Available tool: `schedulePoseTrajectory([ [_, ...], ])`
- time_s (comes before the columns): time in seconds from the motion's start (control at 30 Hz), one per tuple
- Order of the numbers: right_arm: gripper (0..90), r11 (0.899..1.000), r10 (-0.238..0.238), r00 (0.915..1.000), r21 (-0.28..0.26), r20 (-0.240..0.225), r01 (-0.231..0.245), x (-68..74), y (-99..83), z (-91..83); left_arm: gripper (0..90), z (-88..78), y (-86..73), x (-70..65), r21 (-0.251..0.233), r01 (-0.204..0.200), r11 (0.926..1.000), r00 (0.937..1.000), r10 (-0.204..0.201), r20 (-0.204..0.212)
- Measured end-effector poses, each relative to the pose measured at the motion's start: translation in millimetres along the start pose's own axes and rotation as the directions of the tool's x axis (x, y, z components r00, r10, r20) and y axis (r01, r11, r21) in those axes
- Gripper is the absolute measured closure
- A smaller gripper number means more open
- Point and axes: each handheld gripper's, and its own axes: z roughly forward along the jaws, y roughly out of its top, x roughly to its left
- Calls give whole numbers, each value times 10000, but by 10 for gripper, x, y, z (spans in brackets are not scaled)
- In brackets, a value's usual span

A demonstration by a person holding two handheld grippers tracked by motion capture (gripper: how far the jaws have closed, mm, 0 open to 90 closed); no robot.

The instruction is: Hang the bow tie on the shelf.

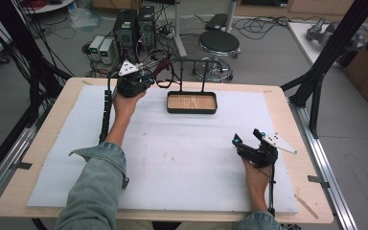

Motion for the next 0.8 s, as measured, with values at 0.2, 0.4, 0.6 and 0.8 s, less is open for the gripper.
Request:
schedulePoseTrajectory([
  [0.2,138,10000,3,10000,-3,11,-3,0,0,0,746,2,3,-12,11,-131,9999,9999,131,18],
  [0.4,138,10000,-6,10000,-4,6,6,-1,0,0,718,-14,21,-30,23,-231,9997,9997,231,47],
  [0.6,138,10000,25,10000,-9,10,-25,-1,1,0,620,-97,60,-62,31,-510,9987,9984,510,232],
  [0.8,138,10000,36,10000,-13,17,-36,-2,0,-1,521,-257,89,-104,-82,-719,9974,9966,722,397],
])
